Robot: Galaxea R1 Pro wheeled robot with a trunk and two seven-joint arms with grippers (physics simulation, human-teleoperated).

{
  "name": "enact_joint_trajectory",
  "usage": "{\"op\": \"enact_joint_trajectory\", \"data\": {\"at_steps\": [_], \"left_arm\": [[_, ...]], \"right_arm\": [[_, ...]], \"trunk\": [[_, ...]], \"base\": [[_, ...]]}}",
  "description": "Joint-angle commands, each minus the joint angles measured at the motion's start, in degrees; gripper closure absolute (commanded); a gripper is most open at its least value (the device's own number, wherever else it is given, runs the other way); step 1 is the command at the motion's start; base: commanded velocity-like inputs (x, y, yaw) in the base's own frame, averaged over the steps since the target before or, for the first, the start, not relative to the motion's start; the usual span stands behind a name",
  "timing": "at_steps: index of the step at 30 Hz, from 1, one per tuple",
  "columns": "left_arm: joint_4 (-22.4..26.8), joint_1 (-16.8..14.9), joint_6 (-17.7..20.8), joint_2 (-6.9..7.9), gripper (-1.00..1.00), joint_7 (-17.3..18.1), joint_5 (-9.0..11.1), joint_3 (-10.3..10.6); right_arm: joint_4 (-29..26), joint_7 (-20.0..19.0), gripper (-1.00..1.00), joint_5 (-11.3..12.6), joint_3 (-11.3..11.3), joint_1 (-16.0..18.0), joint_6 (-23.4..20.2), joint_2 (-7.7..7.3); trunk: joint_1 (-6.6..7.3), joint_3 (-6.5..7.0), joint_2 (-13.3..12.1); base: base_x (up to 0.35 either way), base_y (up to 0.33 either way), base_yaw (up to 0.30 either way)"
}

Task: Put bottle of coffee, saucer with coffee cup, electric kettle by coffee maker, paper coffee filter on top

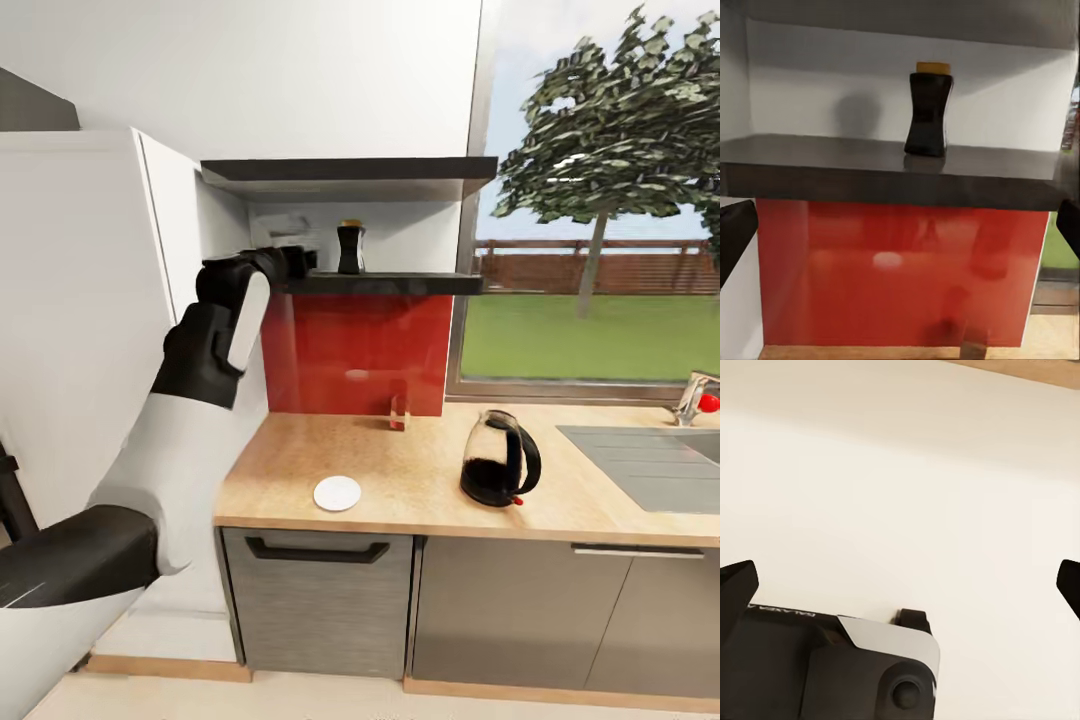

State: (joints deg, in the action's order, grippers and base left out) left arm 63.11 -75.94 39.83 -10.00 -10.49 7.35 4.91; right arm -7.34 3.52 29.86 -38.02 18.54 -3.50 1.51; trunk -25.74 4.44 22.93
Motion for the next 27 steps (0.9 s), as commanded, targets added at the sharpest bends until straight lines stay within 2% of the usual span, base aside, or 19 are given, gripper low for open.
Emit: {"op": "enact_joint_trajectory", "data": {"at_steps": [1,6,11,20,24,27], "left_arm": [[-0.5,-1.2,1.1,0.0,-1.0,-0.5,0.7,0.0],[-6.4,-10.8,4.3,0.0,-1.0,-0.5,1.3,0.0],[-10.1,-15.2,6.6,0.0,-1.0,-0.5,1.5,0.0],[-7.0,-16.2,7.4,0.0,-1.0,-0.2,1.7,-0.3],[-6.8,-16.2,8.4,0.0,-1.0,-0.2,2.1,-0.5],[-8.5,-16.3,9.9,0.0,-1.0,-0.2,2.2,-0.9]], "right_arm": [[-0.1,0.4,-1.0,0.4,-0.5,0.0,-0.3,-0.02],[-0.2,0.4,-1.0,0.4,-0.5,0.0,-0.4,0.06],[-0.2,0.4,-1.0,0.7,-0.4,0.0,-0.3,0.03],[-0.2,0.4,-1.0,0.7,-0.3,0.0,-0.4,-0.02],[-0.2,0.4,-1.0,0.7,-0.3,0.0,-0.4,-0.02],[-0.2,0.4,-1.0,0.7,-0.3,0.0,-0.4,-0.02]], "trunk": [[-0.04,-0.04,0.0],[-0.04,-0.03,0.0],[-0.04,0.21,0.0],[-0.04,1.0,0.0],[-0.04,1.36,0.0],[-0.04,1.61,0.0]], "base": [[0.0,0.0,0.0],[0.0,0.0,0.0],[0.0,0.0,-0.031],[0.0,0.0,-0.11],[0.0,0.0,-0.129],[0.0,0.0,-0.131]]}}
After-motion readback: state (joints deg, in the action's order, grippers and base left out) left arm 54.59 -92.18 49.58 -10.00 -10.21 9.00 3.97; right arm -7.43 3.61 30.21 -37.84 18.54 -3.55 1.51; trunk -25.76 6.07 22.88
